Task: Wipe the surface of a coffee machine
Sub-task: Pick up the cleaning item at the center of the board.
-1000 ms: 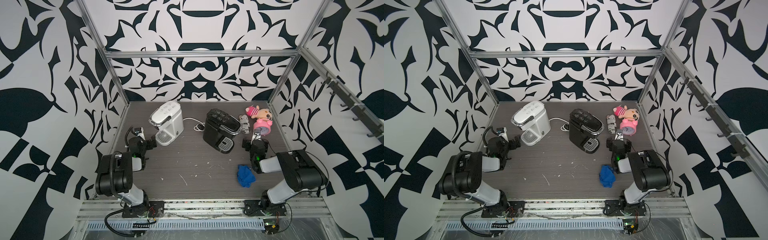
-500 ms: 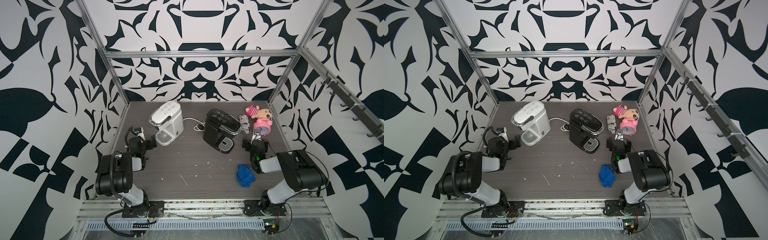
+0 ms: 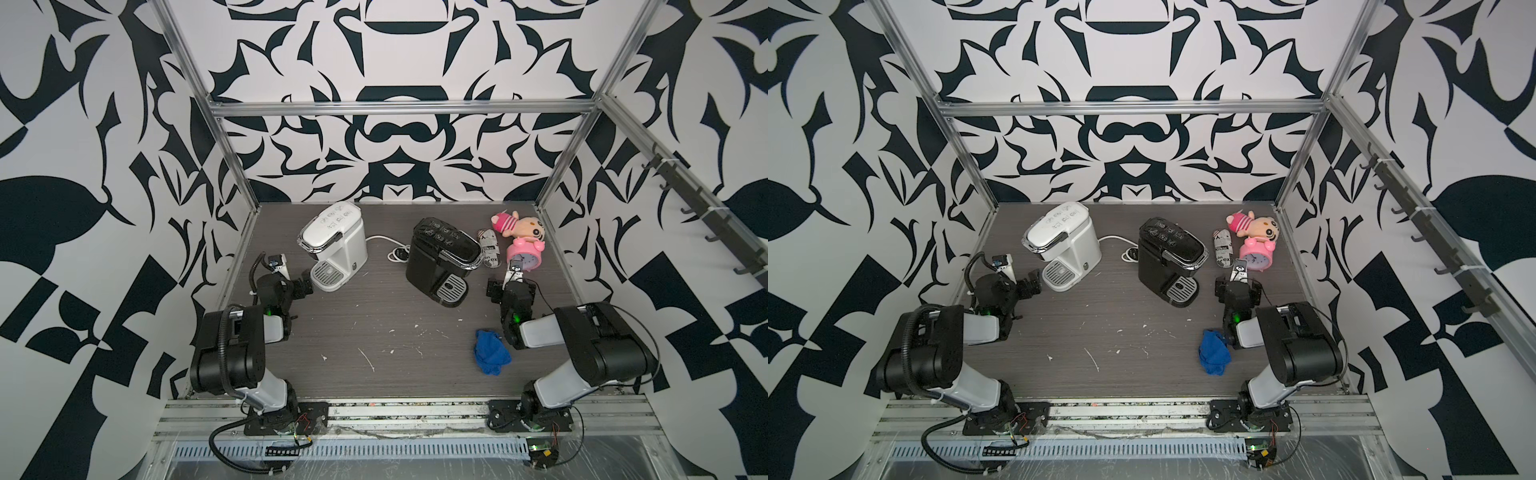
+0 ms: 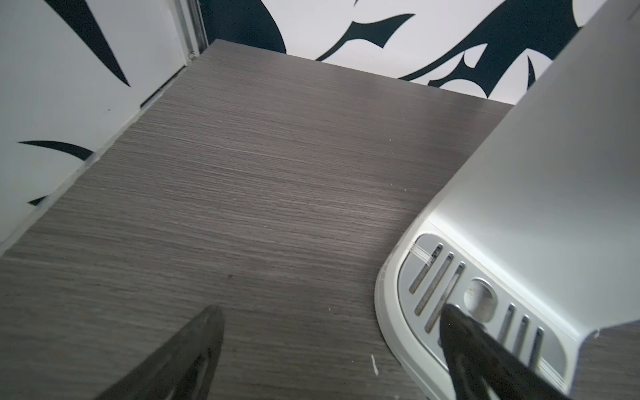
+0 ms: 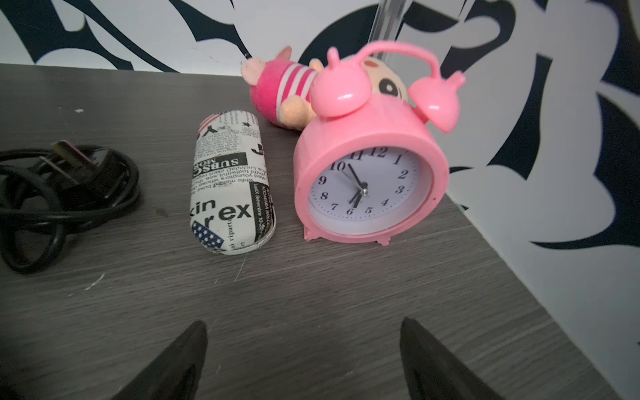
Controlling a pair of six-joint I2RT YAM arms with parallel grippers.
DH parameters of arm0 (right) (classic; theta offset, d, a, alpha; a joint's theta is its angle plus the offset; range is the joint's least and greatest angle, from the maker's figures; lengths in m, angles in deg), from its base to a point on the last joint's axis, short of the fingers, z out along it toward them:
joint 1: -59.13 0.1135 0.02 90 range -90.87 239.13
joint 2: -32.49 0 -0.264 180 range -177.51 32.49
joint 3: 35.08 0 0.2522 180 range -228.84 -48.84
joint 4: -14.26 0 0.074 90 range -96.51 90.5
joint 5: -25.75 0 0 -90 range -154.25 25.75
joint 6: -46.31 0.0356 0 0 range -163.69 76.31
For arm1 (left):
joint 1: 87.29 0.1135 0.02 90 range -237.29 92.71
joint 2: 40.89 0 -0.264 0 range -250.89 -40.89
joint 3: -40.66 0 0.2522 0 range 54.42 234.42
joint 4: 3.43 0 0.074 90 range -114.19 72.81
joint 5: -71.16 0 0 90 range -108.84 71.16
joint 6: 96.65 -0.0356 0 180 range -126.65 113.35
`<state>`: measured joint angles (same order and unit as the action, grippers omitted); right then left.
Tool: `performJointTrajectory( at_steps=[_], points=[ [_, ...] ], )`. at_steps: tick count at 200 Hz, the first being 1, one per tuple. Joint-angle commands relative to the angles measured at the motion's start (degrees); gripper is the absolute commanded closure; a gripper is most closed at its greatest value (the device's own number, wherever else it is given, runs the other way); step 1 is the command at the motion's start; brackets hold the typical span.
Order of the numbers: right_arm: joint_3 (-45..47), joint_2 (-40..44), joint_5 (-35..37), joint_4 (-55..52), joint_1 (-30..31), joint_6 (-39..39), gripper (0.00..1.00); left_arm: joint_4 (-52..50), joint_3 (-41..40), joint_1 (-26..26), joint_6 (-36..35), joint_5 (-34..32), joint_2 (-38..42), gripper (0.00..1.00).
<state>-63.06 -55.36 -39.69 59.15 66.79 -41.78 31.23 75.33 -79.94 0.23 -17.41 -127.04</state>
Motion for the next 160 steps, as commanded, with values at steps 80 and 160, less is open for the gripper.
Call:
performJointTrajectory(
  at_steps=[80, 160],
  points=[
    [-19.62, 46.98, -4.29, -74.49, 1.13, 21.25, 0.16, -50.65, 17.73, 0.1, 20.03, -19.16, 40.74, 0.14],
    [-38.52, 49.43, -32.31, -129.36, 2.91, 43.63, 0.12, -54.88, 32.31, -9.6, 0.56, 34.57, 37.87, 0.28]
  ],
)
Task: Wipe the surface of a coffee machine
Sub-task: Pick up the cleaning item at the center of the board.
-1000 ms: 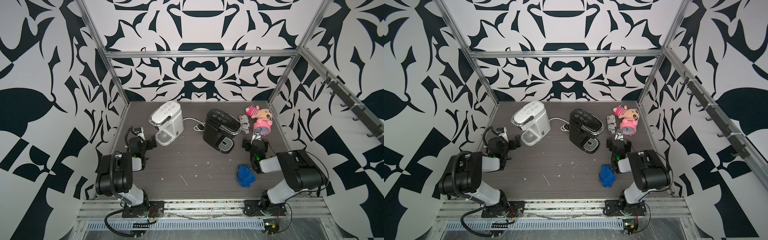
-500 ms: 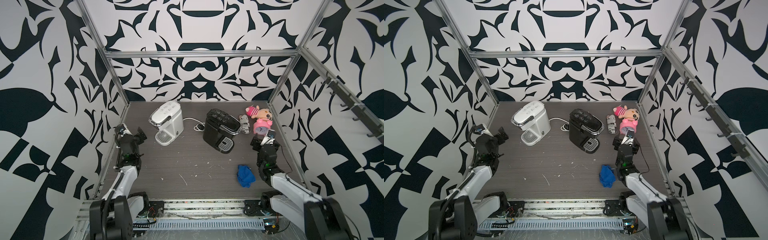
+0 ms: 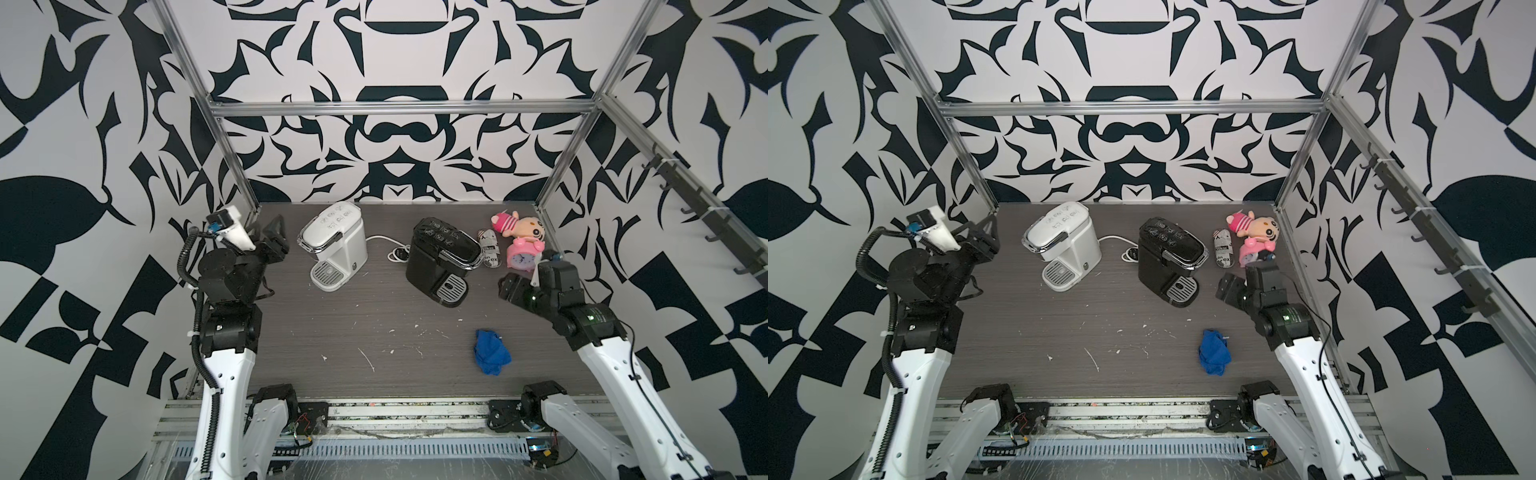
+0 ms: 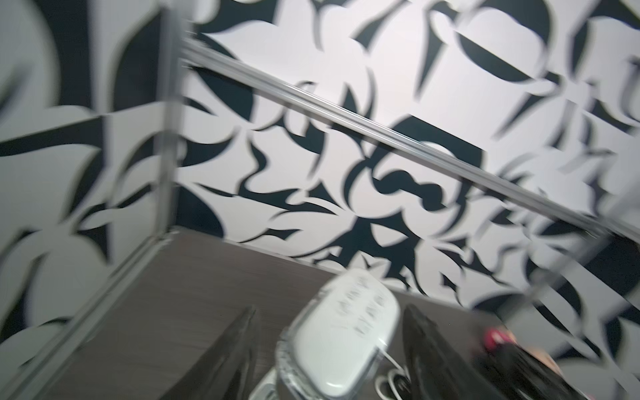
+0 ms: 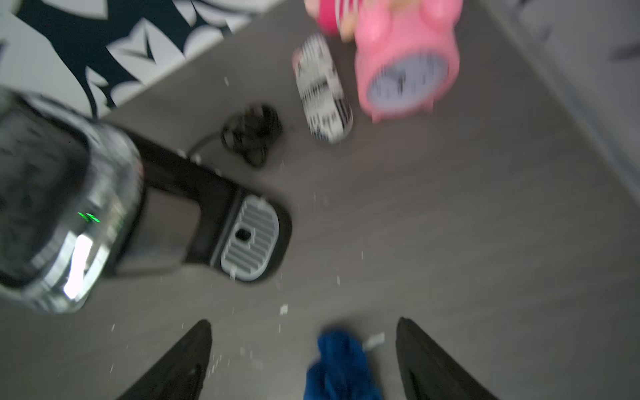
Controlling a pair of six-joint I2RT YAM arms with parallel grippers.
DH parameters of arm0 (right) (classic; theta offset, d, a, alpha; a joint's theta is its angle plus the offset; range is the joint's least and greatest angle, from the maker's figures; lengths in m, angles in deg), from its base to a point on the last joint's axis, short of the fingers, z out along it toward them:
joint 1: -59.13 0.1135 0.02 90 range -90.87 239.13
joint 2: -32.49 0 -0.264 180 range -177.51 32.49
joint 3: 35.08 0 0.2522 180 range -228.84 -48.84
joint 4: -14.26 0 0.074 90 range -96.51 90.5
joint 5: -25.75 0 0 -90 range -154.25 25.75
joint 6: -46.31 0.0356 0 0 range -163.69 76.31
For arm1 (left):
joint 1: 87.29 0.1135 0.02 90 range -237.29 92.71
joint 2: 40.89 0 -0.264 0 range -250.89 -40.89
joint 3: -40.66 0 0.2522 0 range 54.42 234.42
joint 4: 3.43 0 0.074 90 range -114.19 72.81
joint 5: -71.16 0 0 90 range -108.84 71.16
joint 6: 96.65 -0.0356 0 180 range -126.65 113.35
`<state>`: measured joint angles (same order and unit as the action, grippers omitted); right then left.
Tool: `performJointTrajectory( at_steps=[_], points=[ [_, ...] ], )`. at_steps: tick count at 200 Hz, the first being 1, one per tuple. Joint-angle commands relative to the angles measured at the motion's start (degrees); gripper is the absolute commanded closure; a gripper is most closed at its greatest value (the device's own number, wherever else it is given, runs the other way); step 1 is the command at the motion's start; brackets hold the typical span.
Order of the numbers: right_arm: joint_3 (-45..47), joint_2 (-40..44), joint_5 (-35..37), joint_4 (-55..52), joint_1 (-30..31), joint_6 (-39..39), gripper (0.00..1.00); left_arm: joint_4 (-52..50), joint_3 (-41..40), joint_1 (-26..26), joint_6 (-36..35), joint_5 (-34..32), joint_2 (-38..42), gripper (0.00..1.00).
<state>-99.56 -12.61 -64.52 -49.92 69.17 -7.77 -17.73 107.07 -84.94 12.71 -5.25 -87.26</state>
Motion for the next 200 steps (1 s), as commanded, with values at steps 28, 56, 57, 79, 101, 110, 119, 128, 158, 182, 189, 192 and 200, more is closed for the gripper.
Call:
performJointTrajectory(
  at_steps=[28, 56, 57, 79, 101, 110, 119, 128, 158, 182, 189, 192, 200],
  points=[
    [2.2, 10.02, -10.99, -22.41, 0.51, 12.32, 0.19, -8.43, -0.7, -12.73, -22.78, 32.54, -5.73, 0.3],
    [7.66, 8.12, -11.74, -20.46, 0.59, 11.51, 0.19, -10.4, 0.26, -14.39, -22.2, 36.36, -10.65, 0.33],
    [7.83, 8.02, -11.8, -20.27, 0.55, 11.48, 0.19, -10.65, 0.44, -14.34, -22.32, 36.31, -10.7, 0.33],
    [11.46, 4.71, -12.74, -14.98, 0.99, 10.7, 0.19, -13.18, 0.46, -14.54, -24.45, 34.0, -10.23, 0.33],
    [13.56, 1.08, -11.92, -9.99, 3.12, 10.9, 0.15, -12.5, -0.98, -14.52, -25.81, 30.72, -8.7, 0.31],
    [14.49, -0.19, -10.98, -7.53, 4.92, 11.55, 0.15, -11.92, -1.35, -14.57, -25.86, 30.04, -8.48, 0.31],
    [15.83, -1.72, -9.76, -5.14, 6.86, 12.49, 0.15, -11.53, -1.49, -14.49, -25.92, 29.84, -8.64, 0.31],
    [17.11, -3.45, -9.11, -2.66, 8.83, 13.43, 0.16, -11.42, -1.42, -14.54, -25.79, 29.8, -9.05, 0.31],
    [20.84, -9.16, -5.25, 5.26, 15.18, 15.4, 0.55, -11.5, -0.52, -14.5, -24.68, 30.17, -10.97, 0.31],
    [20.93, -14.51, -4.47, 7.18, 15.88, 13.66, 0.55, -11.51, -0.49, -14.54, -24.63, 29.71, -11.27, 0.31],
    [20.94, -15.28, -3.71, 7.59, 15.91, 13.04, 0.55, -11.51, -0.47, -14.49, -24.63, 29.33, -11.2, 0.31],
    [20.99, -15.48, -3.37, 7.79, 15.89, 12.9, 0.56, -11.57, -0.49, -14.56, -24.63, 29.07, -11.2, 0.31],
    [20.72, -15.63, -2.27, 7.87, 15.91, 12.28, 0.58, -11.59, -0.55, -14.57, -24.7, 28.72, -11.13, 0.31]
  ],
)
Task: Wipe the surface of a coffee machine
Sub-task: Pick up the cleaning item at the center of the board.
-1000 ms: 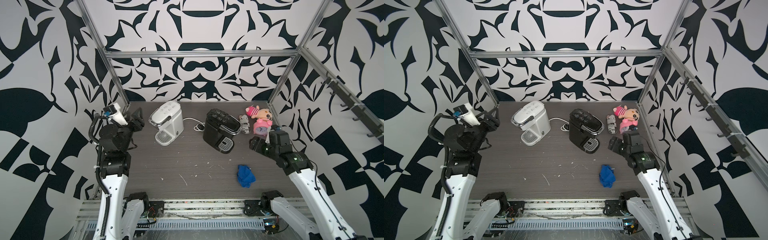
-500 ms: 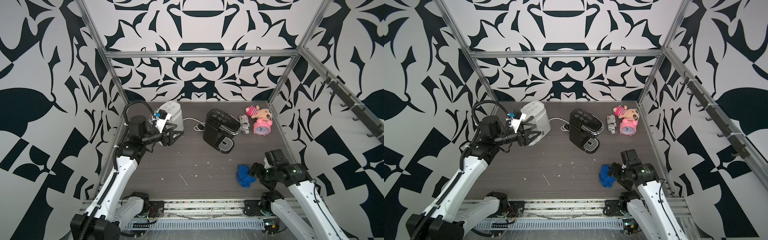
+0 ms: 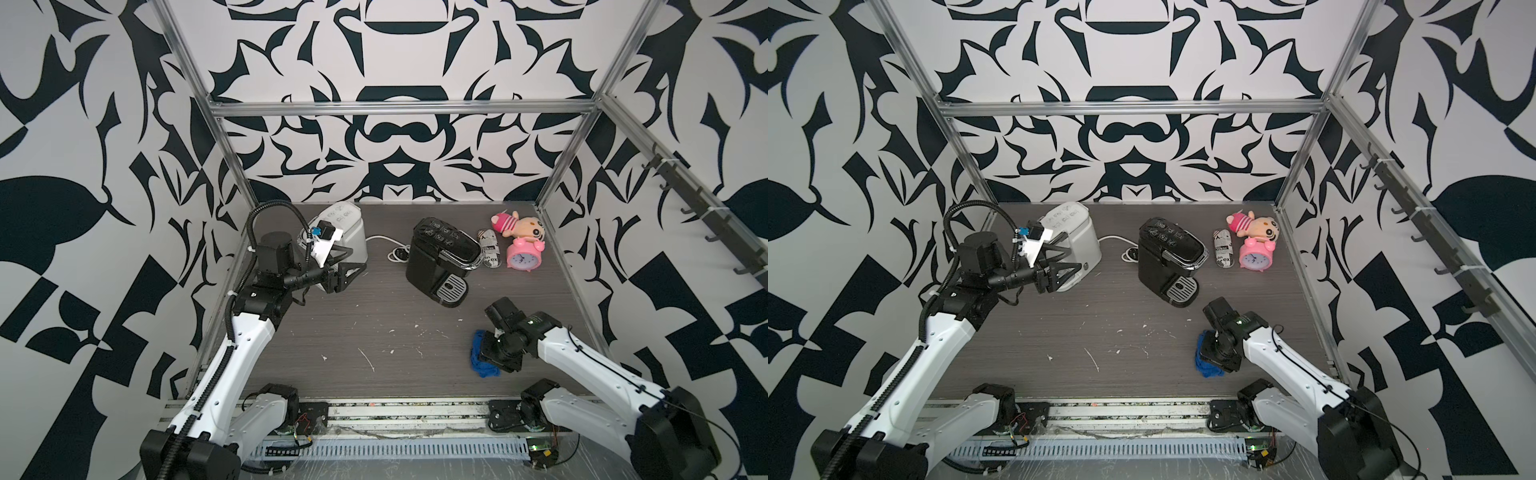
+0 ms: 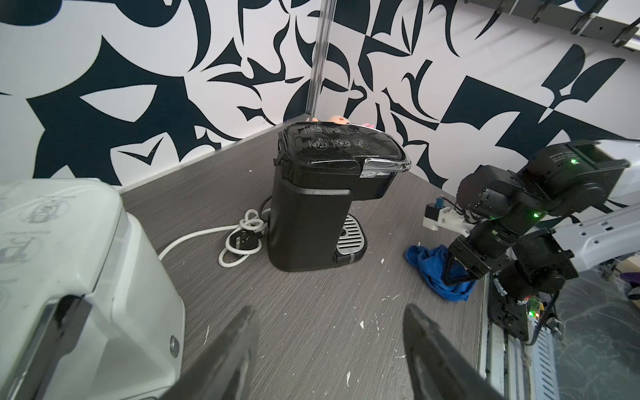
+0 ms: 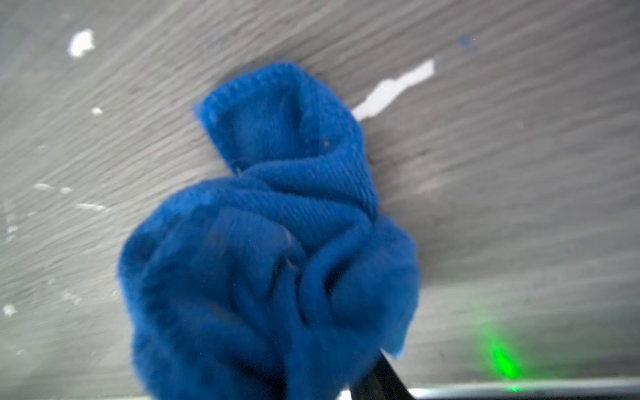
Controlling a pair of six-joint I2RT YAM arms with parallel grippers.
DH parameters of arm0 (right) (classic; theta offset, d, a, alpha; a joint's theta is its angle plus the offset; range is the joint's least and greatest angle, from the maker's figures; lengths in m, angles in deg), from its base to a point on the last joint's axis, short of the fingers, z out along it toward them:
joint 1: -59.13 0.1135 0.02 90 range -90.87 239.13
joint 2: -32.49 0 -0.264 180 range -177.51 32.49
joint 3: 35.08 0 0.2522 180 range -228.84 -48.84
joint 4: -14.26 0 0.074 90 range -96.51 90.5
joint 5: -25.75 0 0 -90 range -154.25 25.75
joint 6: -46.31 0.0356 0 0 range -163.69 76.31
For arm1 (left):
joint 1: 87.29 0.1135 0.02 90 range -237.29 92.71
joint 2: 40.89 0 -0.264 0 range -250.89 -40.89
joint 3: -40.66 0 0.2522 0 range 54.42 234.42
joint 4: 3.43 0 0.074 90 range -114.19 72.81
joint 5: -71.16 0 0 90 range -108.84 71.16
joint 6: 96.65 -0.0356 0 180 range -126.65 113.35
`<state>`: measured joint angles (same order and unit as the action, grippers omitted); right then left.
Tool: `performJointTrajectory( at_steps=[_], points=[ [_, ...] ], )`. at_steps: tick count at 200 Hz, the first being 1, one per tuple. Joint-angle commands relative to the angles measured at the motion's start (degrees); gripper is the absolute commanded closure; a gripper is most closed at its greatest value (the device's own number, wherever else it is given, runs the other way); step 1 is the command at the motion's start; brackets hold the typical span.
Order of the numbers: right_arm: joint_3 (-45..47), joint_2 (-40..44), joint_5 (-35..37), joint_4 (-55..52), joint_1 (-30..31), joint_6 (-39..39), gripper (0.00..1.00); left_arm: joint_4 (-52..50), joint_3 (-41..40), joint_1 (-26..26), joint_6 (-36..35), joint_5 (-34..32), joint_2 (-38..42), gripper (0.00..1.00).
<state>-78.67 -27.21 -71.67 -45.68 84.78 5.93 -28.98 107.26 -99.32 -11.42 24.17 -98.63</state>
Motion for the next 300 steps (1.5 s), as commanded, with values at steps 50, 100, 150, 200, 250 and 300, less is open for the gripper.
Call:
performJointTrajectory(
  at_steps=[50, 100, 150, 200, 250, 300],
  points=[
    [-3.72, -3.98, 11.24, 0.2, 0.26, -2.94, 0.32, -0.34, -0.9, -0.18, -1.03, -2.2, 0.08, 0.31],
    [-8.19, 0.57, 11.74, -5.62, 1.54, -2.24, 0.3, -0.34, -1.07, -0.12, -1.06, -2.4, 0.17, 0.31],
    [-10.5, 1.14, 17.92, -8.79, 1.6, -5.24, 0.23, -0.25, -0.9, -0.18, -0.77, -2.32, -0.77, 0.3],
    [-4.17, -5.96, 10.08, 2.48, 1.59, -4.38, 0.38, -0.25, -1.25, -0.12, -1.21, -2.74, -0.34, 0.3],
    [-2.01, -2.27, 11.46, 3.35, 1.6, -6.29, 0.81, -0.78, -1.1, -0.18, -2.0, -3.87, -0.51, 0.3],
    [-8.13, 10.04, 14.52, -3.85, 1.59, -7.02, 1.0, -0.78, -0.72, -0.17, -1.58, -3.67, -0.72, 0.29]
  ],
)
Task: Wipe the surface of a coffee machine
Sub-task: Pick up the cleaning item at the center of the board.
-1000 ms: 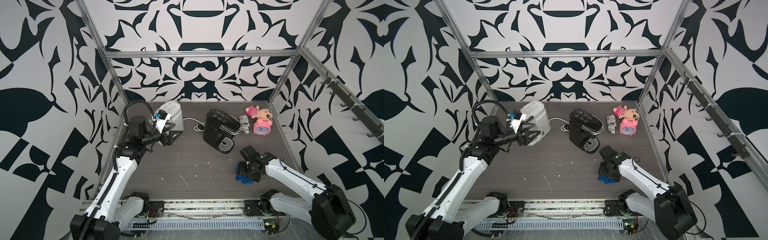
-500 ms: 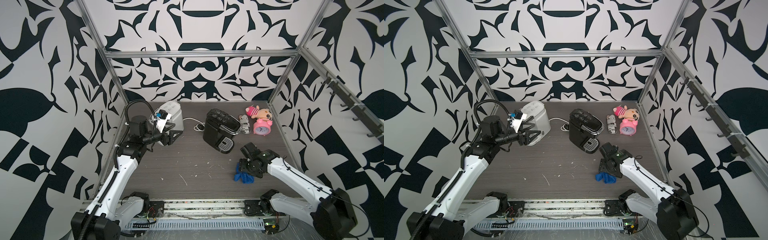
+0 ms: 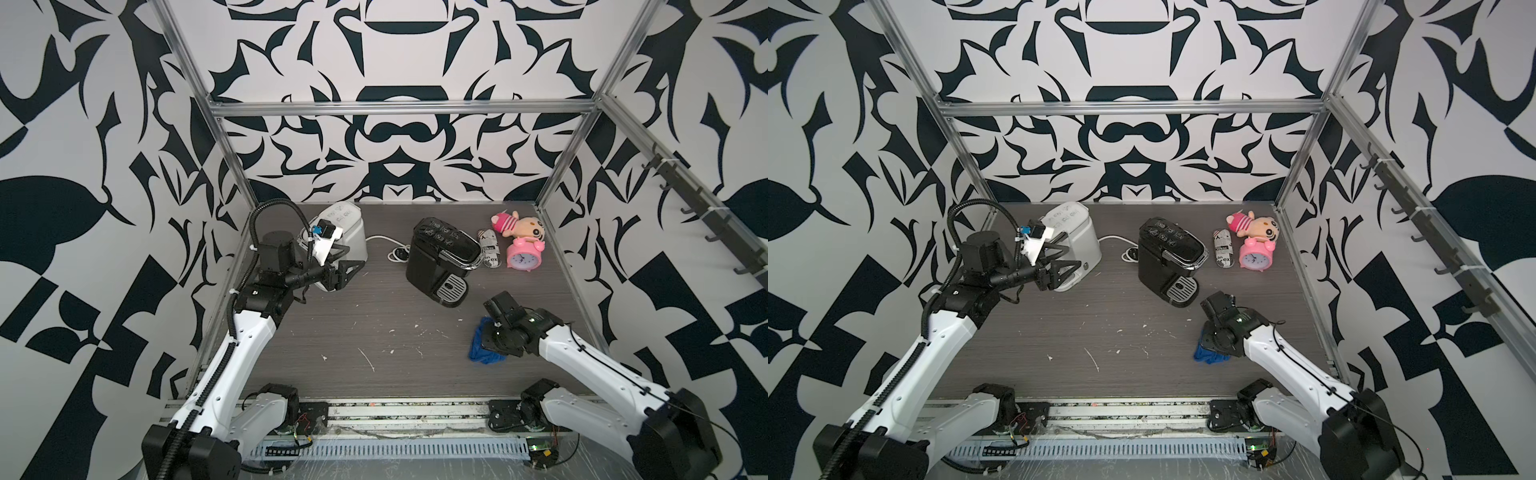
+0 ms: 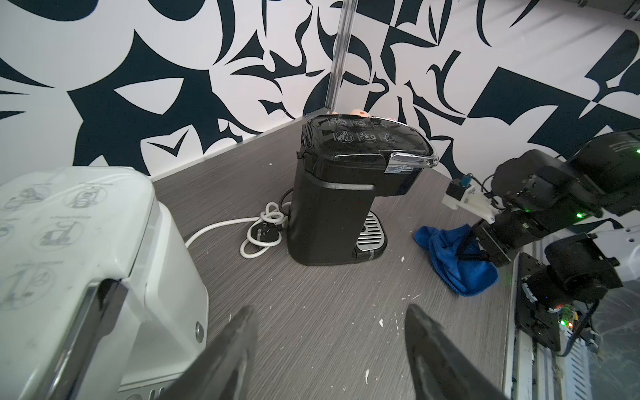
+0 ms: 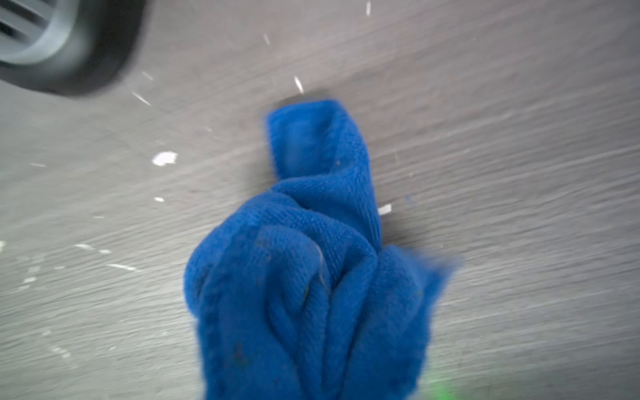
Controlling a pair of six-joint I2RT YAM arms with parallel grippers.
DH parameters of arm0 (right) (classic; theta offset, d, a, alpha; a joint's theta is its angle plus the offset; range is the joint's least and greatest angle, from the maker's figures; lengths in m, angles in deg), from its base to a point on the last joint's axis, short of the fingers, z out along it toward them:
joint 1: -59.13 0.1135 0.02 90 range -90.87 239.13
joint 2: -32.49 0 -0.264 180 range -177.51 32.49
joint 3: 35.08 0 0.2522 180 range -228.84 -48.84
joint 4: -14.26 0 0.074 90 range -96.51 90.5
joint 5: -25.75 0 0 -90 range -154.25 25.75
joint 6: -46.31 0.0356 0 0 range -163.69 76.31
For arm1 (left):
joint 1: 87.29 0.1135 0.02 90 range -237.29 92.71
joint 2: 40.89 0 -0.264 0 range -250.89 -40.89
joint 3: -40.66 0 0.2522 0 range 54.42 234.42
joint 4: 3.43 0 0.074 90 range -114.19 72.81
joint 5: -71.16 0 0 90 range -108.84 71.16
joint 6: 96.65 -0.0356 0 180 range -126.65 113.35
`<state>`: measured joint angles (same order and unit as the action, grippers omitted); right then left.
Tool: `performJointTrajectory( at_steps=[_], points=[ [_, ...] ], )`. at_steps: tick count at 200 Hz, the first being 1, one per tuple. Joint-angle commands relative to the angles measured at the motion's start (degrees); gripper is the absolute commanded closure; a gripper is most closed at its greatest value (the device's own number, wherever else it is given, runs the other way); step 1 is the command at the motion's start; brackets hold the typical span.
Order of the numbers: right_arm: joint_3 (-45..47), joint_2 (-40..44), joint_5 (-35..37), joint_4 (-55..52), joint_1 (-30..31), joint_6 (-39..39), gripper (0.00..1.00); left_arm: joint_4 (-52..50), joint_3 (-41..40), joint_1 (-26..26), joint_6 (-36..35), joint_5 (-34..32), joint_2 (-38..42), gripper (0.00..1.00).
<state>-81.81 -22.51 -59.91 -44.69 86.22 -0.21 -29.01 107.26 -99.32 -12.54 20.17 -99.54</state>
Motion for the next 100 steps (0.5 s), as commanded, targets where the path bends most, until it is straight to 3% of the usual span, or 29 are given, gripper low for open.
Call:
performJointTrajectory(
  at_steps=[1, 47, 81, 100],
  points=[
    [-5.17, 5.61, 2.77, -5.04, 0.15, -0.91, 1.0, -0.75, -0.67, -0.18, -0.41, 0.26, 0.2, 0.29],
    [-22.06, 11.72, 8.6, -16.82, 0.41, -2.33, 1.0, 1.98, -1.26, -0.11, 4.87, -7.1, -0.5, 0.24],
    [-39.62, 5.34, 3.85, -18.53, 0.67, -10.47, 1.0, 0.33, 3.13, -0.18, 11.85, -10.41, -4.32, 0.28],
    [-46.37, 0.67, 4.16, -17.53, 1.11, -12.9, 1.0, 5.36, 2.4, -1.56, 18.16, -12.61, -5.89, 0.28]
  ],
)
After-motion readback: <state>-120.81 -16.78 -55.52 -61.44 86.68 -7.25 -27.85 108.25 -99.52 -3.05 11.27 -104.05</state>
